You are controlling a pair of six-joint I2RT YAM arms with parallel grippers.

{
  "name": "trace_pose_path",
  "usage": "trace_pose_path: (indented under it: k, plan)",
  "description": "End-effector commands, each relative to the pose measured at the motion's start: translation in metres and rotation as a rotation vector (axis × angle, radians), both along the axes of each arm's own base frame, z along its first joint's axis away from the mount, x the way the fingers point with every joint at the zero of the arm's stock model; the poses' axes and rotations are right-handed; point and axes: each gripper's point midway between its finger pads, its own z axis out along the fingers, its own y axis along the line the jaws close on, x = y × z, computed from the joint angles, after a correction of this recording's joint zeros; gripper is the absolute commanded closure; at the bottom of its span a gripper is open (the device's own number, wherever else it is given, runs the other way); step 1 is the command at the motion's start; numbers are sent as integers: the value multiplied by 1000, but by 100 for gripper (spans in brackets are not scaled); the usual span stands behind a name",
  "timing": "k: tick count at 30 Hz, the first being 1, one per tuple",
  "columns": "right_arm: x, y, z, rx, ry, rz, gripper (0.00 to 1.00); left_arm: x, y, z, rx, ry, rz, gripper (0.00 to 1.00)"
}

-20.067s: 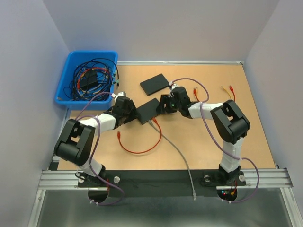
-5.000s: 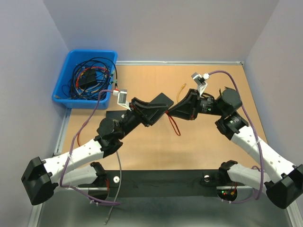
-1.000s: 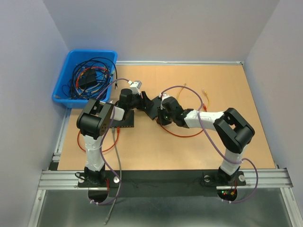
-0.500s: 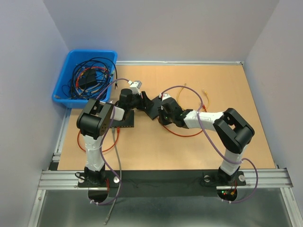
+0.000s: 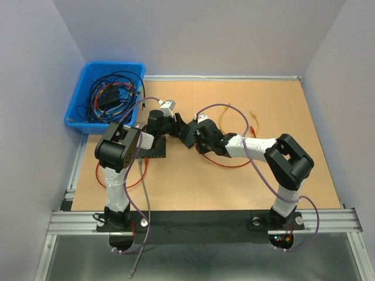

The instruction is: Insert the plug into the switch port

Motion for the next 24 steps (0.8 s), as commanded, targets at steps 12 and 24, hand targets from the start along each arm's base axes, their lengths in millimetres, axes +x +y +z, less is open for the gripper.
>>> trace_pose_path:
  k: [12,24]
  plan:
    - [2,21,15,43,-52,16,100,-9,-2,-5,1,4,-30,44]
    - [-6,14,8,34,-30,2,100,-10,-3,-5,0,4,-33,44]
